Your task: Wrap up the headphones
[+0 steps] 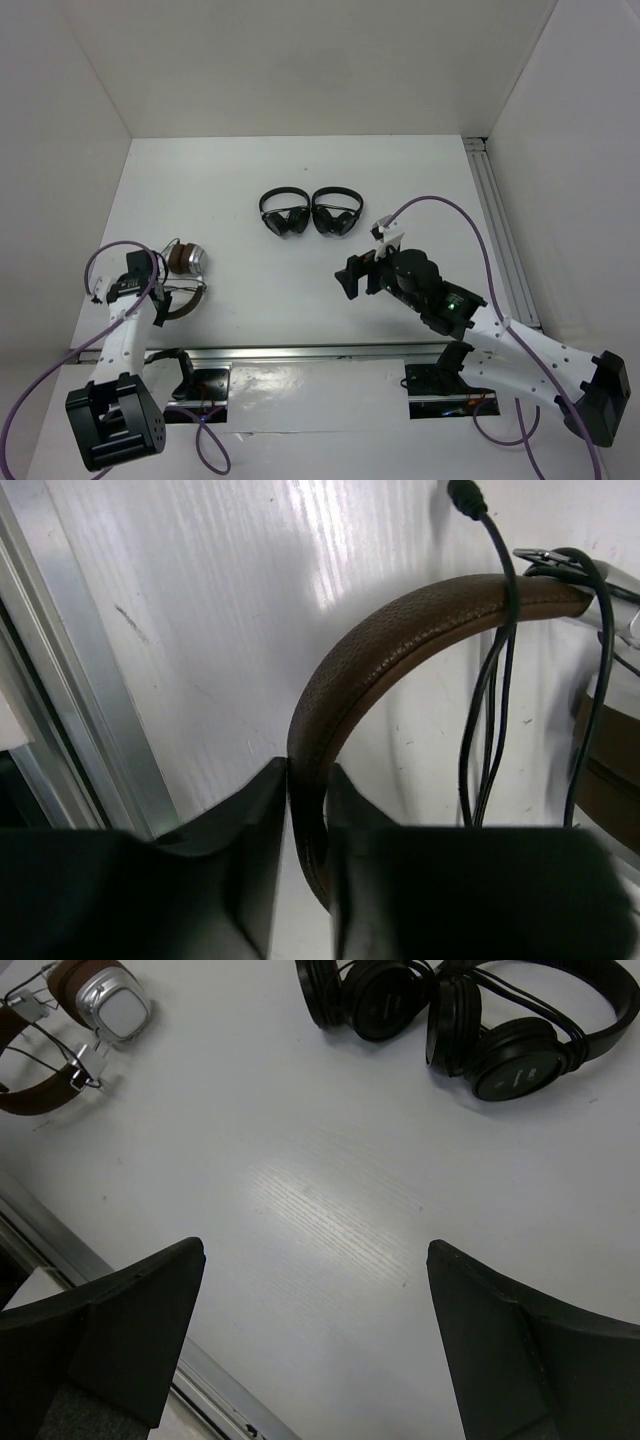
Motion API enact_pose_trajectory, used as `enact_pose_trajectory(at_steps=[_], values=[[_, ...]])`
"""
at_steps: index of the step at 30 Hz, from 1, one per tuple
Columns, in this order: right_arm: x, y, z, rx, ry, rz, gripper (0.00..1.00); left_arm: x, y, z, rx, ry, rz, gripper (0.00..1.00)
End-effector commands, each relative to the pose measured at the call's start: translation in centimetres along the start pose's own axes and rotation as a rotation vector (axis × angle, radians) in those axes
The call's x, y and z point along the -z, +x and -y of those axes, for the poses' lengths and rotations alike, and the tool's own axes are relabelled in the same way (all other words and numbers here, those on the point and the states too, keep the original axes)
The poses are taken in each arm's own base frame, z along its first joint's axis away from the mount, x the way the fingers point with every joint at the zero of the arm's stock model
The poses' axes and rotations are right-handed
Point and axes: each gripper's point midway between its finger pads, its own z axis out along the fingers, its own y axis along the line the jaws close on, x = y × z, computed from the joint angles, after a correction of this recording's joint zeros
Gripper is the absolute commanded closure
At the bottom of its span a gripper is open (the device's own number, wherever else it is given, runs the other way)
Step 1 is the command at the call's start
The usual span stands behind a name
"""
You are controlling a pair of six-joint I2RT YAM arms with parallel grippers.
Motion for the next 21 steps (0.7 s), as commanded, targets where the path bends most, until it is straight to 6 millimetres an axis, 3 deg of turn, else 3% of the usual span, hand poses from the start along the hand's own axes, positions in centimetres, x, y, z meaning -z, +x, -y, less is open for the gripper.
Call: enact_pose_trajectory(at_steps=[1,3,4,9,12,14,15,21], values=[[0.5,-1.5,-0.7,-0.018,-0.026,0.052,0.01,0.3,-0.7,1.5,0.038,0.062,0.018,0.61],[0.6,-1.8,-0.7,-0.018,-0.026,0.052,0.01,0.4,-0.7,1.3,0.038,0.062,0.018,0.51],[0.6,-1.8,-0.7,-0.018,-0.026,0.052,0.01,0.4,-0.7,1.3,0.038,0.062,0.018,0.34],[1.3,-3.4,-1.5,-0.02,-0.043,0.074,0.01,1.2,-0.9,1.7,0.061,0.098,0.016,0.24],[1.5,-4.6,-1.3,-0.04,-0.009,0.079,0.01,2.8,-1.4,2.8,0.062,0.177,0.01,0.0],[1.1,-4.6,-0.8,-0.042,0.038,0.045,0.01,4.4,-1.9,3.9,0.066,0.26,0.016,0.0],[1.3,-5.9,-1.0,-0.057,0.042,0.059,0.01,5.0,-2.1,4.1,0.071,0.279,0.016,0.0],[1.6,-7.7,-0.7,-0.057,0.107,0.029,0.01,9.1,-4.2,5.1,0.082,0.351,0.032,0.0]])
